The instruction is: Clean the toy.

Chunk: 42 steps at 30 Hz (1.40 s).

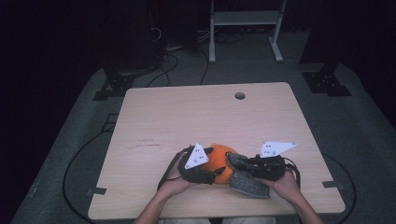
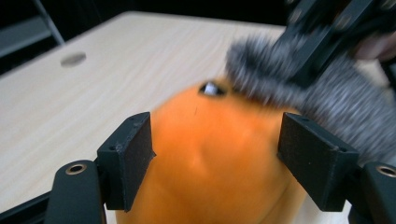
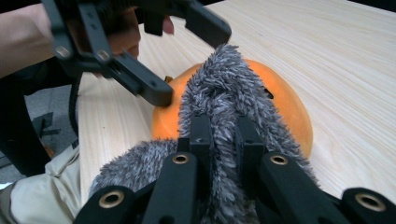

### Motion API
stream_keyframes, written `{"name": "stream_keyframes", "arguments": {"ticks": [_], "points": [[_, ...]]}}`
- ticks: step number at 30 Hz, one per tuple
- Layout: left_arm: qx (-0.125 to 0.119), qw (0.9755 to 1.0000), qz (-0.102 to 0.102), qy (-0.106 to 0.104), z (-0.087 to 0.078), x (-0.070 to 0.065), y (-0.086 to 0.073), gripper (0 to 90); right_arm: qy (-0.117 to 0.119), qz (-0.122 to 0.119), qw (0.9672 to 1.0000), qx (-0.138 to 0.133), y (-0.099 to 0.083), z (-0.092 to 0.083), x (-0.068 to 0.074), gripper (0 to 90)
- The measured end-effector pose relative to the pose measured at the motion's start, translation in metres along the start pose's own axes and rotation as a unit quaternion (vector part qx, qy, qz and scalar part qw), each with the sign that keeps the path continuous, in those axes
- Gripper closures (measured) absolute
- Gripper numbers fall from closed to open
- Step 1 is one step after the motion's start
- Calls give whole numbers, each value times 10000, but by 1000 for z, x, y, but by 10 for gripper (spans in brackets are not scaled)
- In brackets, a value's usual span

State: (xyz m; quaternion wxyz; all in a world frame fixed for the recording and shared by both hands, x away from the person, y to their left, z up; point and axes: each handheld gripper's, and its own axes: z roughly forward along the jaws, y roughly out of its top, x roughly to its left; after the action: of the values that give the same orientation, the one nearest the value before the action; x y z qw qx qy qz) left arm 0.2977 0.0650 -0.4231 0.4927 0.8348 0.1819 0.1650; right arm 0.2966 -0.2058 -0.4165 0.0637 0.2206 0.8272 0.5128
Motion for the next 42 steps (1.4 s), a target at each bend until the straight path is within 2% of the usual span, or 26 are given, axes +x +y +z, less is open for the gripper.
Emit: {"name": "stream_keyframes", "arguments": {"ticks": [1,3,6,8,11,13,15,18,19,21,22,24,26,28,31,33,34,36,39,42], "points": [[7,9999,-130,-55,2,0,-3,266,-31,13,10000,19,-1,-1,-1,803],[17,9997,-224,-87,4,-2,-6,300,-190,73,9998,78,-4,-3,-5,803],[201,9992,-234,-242,3,-6,-4,334,-444,268,9985,144,-10,-6,-14,803],[344,9983,-208,-428,0,-7,-4,344,-468,404,9979,191,-13,-7,-19,802],[504,9960,-70,-730,-7,-10,-1,344,-506,378,9977,255,-15,-6,-19,802],[442,9963,156,-719,-11,-9,4,321,-471,377,9979,251,-15,-6,-18,802],[221,9973,358,-608,-11,-6,9,286,-402,358,9982,261,-15,-6,-18,802],[-52,9978,271,-595,-3,1,19,208,-268,309,9988,262,-15,-6,-17,802],[-32,9978,255,-604,1,3,22,194,-231,302,9989,277,-15,-6,-17,802],[157,9977,300,-581,9,9,26,172,-125,308,9990,282,-17,-9,-17,801],[279,9974,245,-612,14,12,26,156,-92,315,9991,263,-18,-11,-17,801],[527,9956,150,-761,22,16,25,126,-32,367,9991,230,-20,-15,-19,799],[583,9940,-7,-922,26,17,21,128,-120,375,9989,271,-21,-20,-20,798],[575,9939,-22,-938,28,16,17,158,-200,437,9985,265,-23,-27,-24,794],[590,9944,-36,-882,27,14,13,278,-388,545,9975,230,-28,-42,-30,788],[644,9954,27,-710,28,12,11,389,-584,602,9961,255,-32,-49,-35,779],[679,9953,8,-684,28,11,12,424,-686,619,9952,308,-34,-52,-38,772],[706,9960,102,-543,28,8,14,476,-823,725,9931,405,-40,-54,-44,755],[597,9972,158,-414,24,4,16,532,-939,850,9908,476,-46,-54,-50,702],[397,9983,20,-433,20,4,17,548,-996,939,9898,398,-48,-54,-54,605]]}}
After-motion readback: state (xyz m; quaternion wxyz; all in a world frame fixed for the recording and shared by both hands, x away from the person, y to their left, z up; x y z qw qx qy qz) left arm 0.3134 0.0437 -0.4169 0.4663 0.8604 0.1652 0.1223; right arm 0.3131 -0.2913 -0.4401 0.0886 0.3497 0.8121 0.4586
